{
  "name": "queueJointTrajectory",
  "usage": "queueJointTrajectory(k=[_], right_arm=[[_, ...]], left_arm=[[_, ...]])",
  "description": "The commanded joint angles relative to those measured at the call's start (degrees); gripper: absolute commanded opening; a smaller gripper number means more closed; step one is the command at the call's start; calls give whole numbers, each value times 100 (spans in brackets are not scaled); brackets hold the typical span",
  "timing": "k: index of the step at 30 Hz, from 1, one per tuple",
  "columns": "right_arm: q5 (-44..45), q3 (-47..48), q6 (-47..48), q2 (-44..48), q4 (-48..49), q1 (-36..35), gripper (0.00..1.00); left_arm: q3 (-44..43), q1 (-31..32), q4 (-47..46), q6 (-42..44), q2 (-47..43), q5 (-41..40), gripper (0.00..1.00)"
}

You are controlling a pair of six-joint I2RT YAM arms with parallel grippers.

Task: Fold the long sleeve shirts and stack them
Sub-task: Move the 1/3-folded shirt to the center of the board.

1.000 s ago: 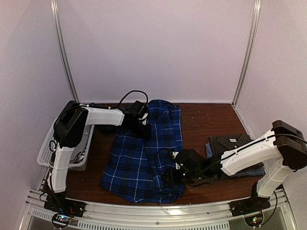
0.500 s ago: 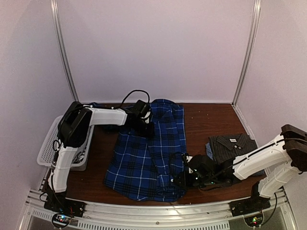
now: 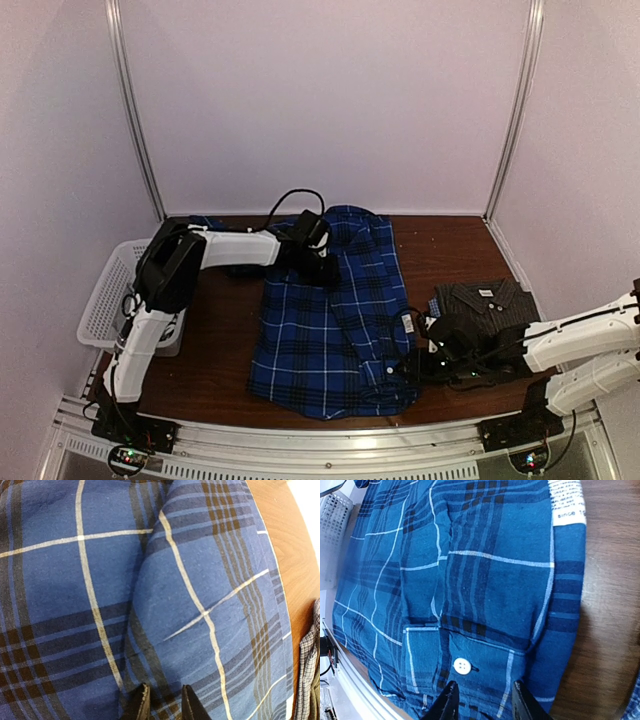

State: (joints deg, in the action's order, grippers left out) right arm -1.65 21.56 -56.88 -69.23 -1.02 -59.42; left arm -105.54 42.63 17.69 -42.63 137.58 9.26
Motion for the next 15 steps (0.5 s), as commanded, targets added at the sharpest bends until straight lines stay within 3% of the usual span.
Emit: queueJointTrajectory(k=[1,7,15], right_arm=[[268,357,195,443,-774,-68,38],[486,1037,456,582,-974,-124,41],[239,1537,812,-294,-348,206,41]], left_arm=[[-349,35,377,98,71,-11,26],[-312,-18,650,374,-617,-267,34],[1034,-571,681,627,-2245,-811,39]])
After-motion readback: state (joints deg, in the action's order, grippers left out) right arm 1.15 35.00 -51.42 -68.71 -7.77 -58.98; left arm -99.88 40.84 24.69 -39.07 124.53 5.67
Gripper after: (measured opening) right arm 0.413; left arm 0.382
